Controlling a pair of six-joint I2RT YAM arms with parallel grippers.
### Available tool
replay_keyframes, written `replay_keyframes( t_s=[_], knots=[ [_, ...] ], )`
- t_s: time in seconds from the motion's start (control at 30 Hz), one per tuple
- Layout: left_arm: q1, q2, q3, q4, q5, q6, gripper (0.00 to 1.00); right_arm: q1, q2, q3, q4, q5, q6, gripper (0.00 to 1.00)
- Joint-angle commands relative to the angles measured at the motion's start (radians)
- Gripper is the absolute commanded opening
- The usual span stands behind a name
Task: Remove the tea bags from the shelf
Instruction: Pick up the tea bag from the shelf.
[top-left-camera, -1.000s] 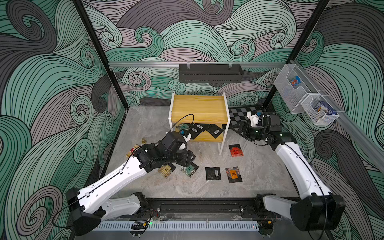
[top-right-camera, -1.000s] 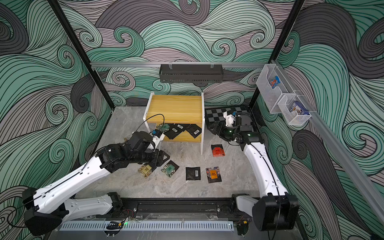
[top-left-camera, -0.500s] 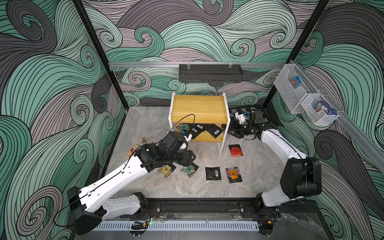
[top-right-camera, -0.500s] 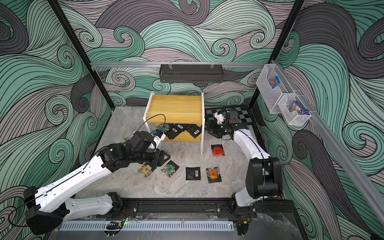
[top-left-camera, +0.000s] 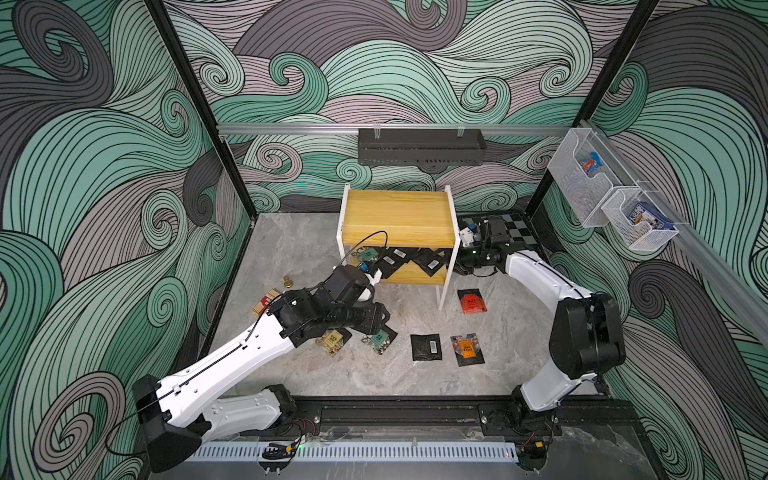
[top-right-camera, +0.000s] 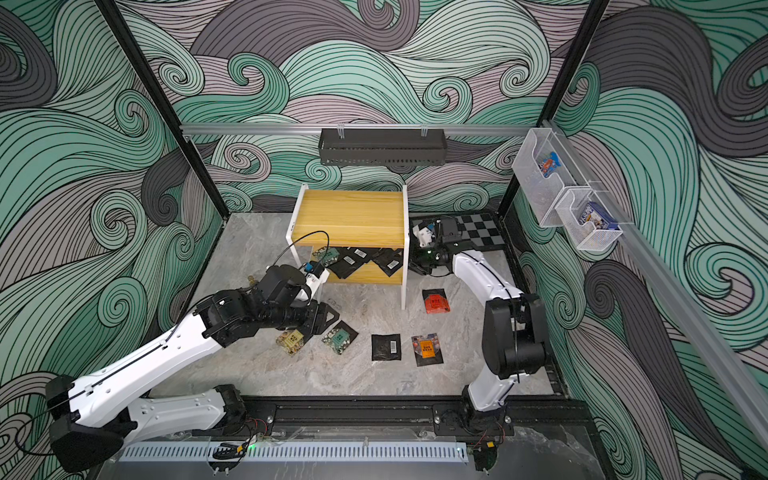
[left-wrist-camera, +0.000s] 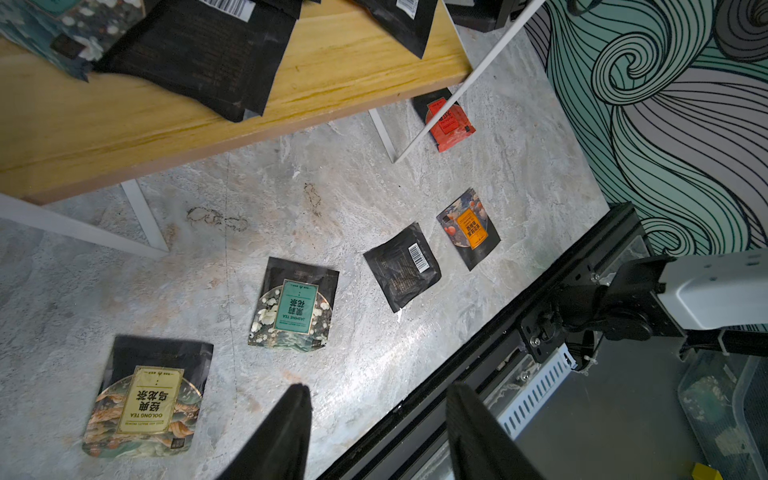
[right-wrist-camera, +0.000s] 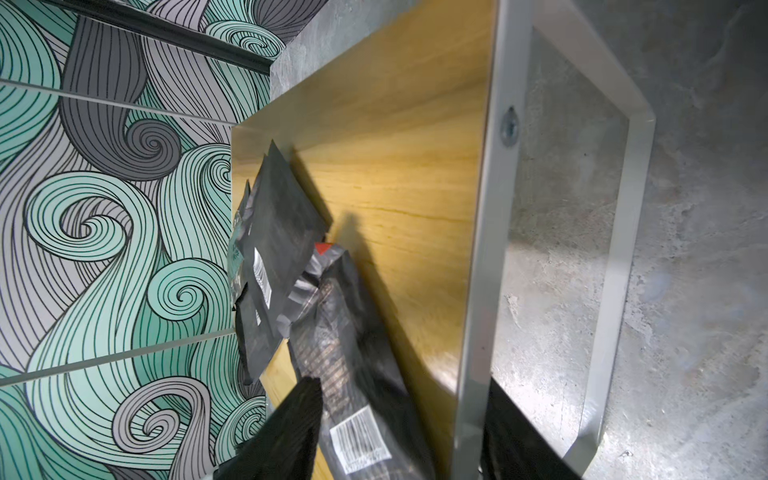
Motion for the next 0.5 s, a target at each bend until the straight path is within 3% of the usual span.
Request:
replay_keyframes(
  t_s=[0.0, 0.47],
  knots=[
    [0.007, -0.017, -0.002, 0.017, -0.009, -0.011, 0.56, 0.004, 0.006, 0.016, 0.008, 0.006, -0.009, 0.56],
    [0.008, -0.027, -0.003, 0.014, -0.002, -0.008, 0.55, -0.045, -0.047, -0.035, 0.008, 0.035, -0.009, 0.31]
  ],
)
